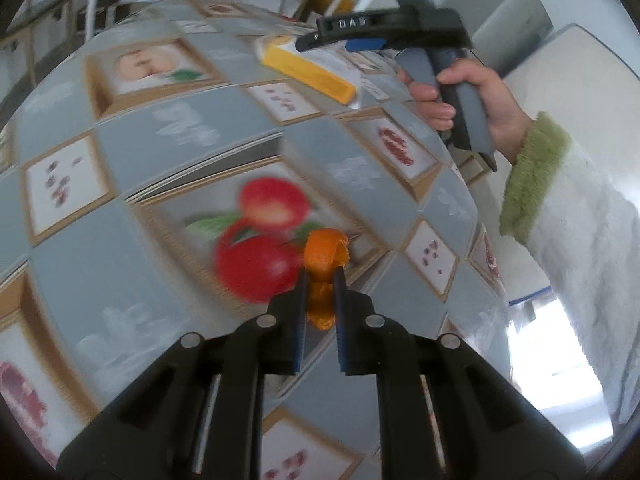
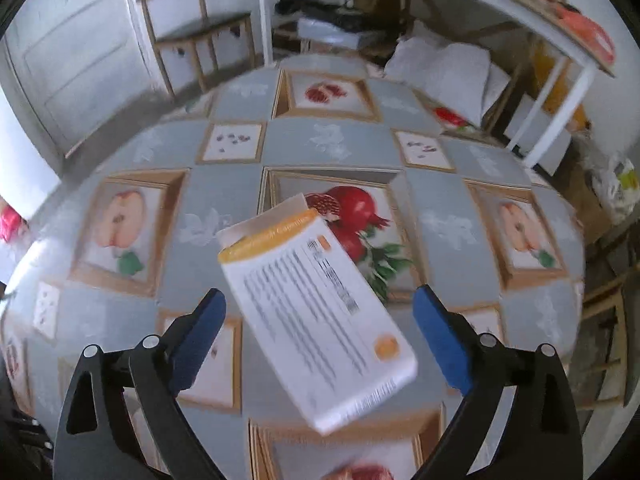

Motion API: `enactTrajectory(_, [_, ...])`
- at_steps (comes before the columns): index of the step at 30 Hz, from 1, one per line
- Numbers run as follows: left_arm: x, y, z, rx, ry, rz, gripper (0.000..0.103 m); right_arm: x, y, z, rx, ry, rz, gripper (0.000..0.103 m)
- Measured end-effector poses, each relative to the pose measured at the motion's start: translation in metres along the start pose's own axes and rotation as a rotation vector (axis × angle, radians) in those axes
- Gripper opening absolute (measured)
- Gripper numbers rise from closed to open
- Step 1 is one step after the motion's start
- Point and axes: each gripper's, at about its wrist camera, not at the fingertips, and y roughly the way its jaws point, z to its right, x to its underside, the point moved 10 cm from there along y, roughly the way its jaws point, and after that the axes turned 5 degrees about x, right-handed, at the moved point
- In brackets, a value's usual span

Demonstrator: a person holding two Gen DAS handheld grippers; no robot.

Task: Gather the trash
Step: 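Grasp the orange peel with the left gripper while the right grasps the capsule box, then lift the orange peel with the left gripper while the right lifts the capsule box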

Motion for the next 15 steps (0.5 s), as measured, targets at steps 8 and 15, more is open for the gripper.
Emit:
enactTrajectory(8, [0.010,-0.018,-0.021,0.029,-0.092,0.036,0.011,0.013,0.027,-0.002,0.012,0.005,-0.095,0.092])
enactTrajectory(15, [0.013,-0.024,-0.017,0.034,-0.098,0.056,0.011,0.066,-0.005,-0.001,-0.008,0.146,-0.098,0.071])
